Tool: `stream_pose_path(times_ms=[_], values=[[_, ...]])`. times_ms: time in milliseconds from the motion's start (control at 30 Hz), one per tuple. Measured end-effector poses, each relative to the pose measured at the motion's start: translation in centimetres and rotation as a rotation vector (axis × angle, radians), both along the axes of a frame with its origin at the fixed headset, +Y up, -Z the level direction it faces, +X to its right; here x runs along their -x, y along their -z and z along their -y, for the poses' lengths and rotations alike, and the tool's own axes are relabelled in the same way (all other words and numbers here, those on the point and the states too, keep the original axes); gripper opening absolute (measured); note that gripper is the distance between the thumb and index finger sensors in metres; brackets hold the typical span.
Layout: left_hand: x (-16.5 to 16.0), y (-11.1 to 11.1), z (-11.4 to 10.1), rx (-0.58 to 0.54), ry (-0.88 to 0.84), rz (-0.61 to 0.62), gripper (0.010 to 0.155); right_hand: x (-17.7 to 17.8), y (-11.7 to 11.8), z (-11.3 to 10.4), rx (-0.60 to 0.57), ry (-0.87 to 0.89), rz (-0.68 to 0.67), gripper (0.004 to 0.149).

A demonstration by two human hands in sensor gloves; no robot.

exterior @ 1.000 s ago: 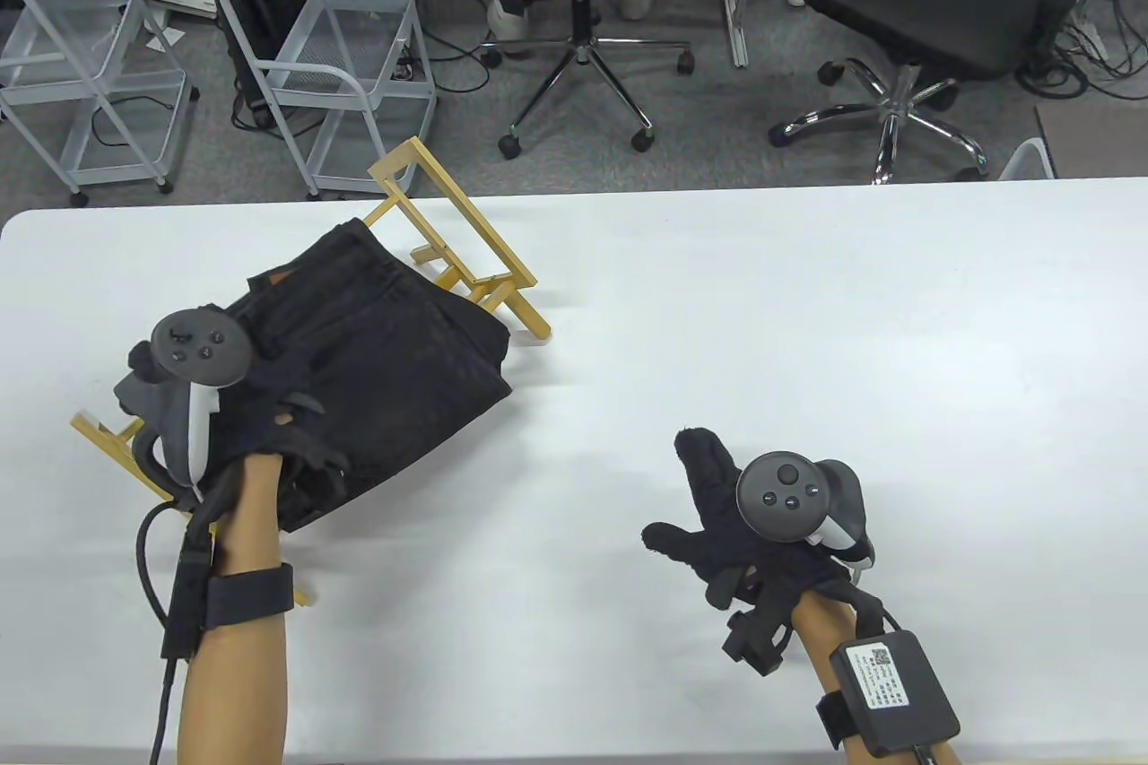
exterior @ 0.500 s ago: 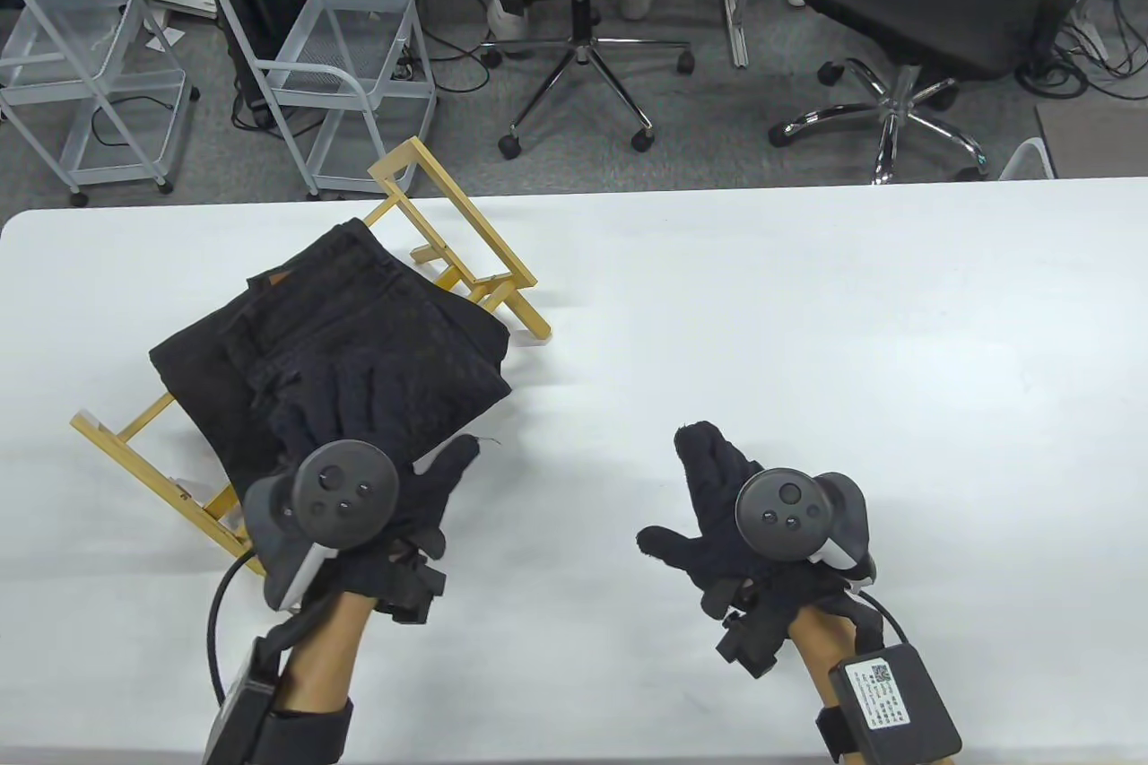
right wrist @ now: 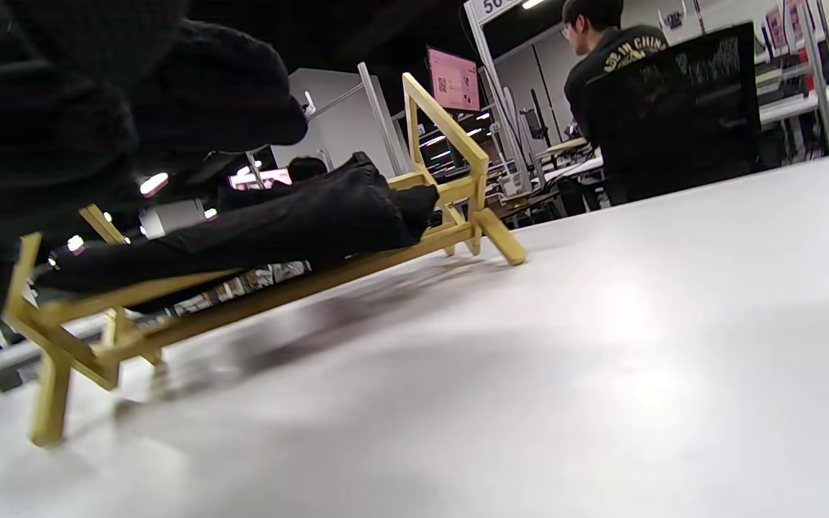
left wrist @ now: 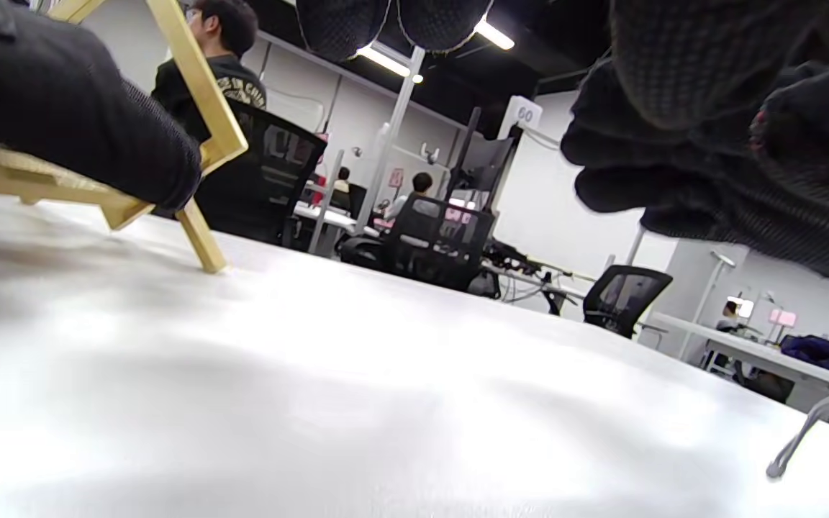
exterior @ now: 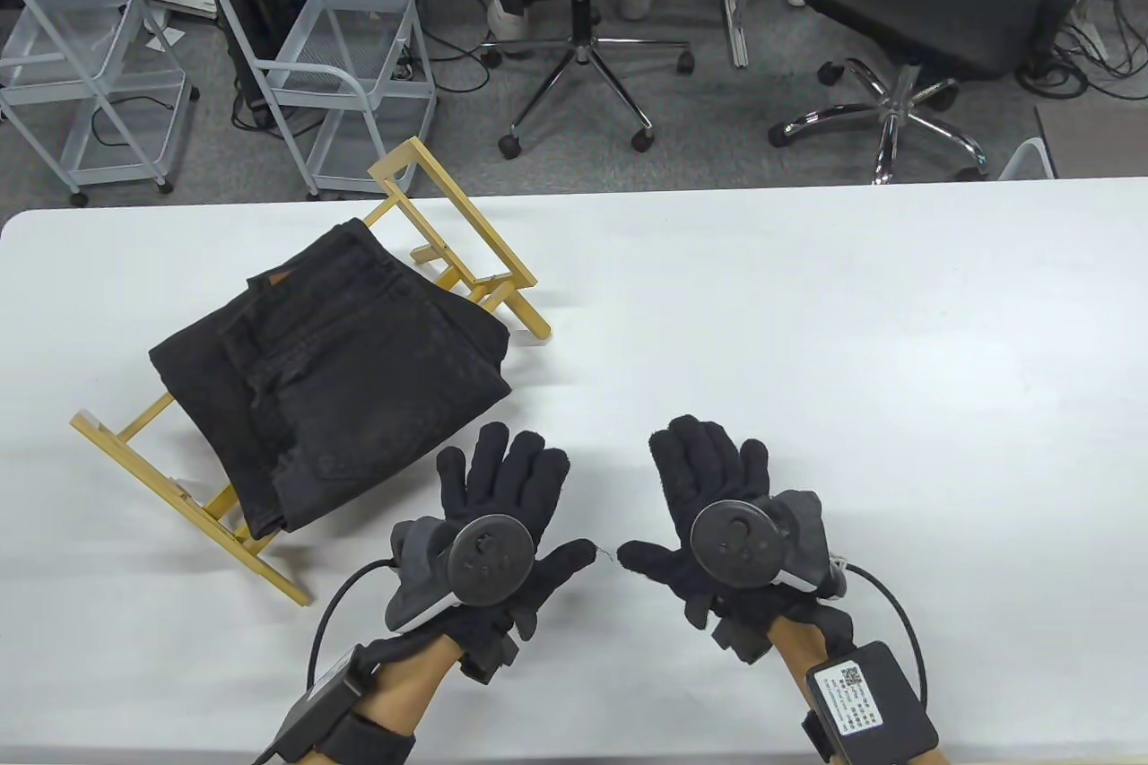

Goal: Hang trousers on book rack

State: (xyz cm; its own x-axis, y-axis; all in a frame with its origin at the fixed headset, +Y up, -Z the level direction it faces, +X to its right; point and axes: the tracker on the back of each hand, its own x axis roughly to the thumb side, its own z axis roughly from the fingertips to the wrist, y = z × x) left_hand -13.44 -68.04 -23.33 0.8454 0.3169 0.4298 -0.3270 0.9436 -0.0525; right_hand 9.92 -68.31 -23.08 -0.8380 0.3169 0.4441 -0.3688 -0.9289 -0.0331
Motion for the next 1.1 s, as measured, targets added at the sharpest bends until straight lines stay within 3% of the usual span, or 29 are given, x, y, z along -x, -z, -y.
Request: stream_pose_path(times_ms=[200, 533, 1100], values=[[-0.8, 0.2, 1.4, 0.182, 0.044, 0.046, 0.089, 0.0, 0.0, 0.7, 0.021, -0.036, -0.015, 0.104], [-0.9, 0.1, 2.1, 0.249, 0.032, 0.059, 0.089, 0.9, -0.3, 1.3, 0.076, -0.062, -0.075, 0.104], [-1.0, -0.6, 2.1, 0.242, 0.046, 0.046, 0.089, 1.3, -0.5, 2.0, 0.167, -0.071, -0.089, 0.102]])
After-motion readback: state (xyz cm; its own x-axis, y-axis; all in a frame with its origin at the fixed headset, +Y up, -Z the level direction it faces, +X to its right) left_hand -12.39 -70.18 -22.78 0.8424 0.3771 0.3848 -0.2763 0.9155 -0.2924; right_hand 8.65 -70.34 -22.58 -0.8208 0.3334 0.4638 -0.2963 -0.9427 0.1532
